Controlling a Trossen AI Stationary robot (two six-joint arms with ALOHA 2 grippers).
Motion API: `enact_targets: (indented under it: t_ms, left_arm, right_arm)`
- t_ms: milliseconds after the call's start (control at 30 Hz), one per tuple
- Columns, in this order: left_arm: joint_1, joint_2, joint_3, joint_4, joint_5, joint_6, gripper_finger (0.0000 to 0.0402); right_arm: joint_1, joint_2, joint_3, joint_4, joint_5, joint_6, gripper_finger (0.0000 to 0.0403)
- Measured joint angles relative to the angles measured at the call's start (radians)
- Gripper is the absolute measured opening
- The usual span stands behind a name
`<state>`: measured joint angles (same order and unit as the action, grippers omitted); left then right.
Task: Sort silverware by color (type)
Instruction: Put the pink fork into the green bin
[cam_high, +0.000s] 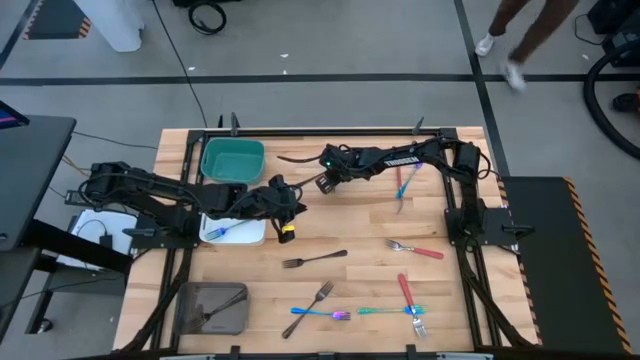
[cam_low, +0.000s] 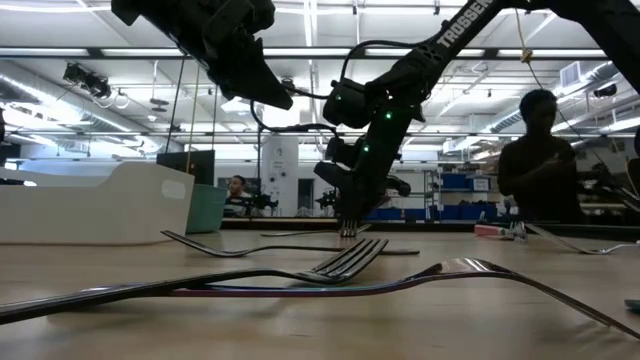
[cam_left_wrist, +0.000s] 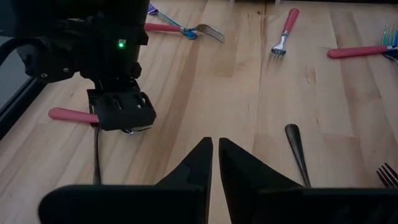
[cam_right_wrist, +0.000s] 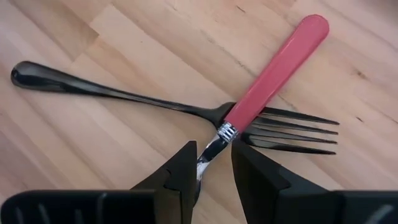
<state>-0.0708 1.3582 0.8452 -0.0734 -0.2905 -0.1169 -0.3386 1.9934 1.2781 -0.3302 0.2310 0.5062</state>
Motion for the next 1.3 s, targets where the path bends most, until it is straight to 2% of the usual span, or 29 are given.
enact_targets:
  t_ms: [300,1000,1300]
  left_arm:
    - [0.000,0.000,0.000,0.000,0.000,0.000,0.0039]
    - [0.000,0.000,0.000,0.002,0.000,0.000,0.0039]
    - [0.000,0.000,0.000,0.003,0.000,0.000,0.0039]
  right_arm:
    - [0.000,0.000,-0.018,0.010,0.011,0.101,0.0110]
    - [0.003,0.001,-0.018,0.044,0.041,0.120,0.0110]
    - [0.008,0.088,-0.012,0.081,0.050,0.130,0.0110]
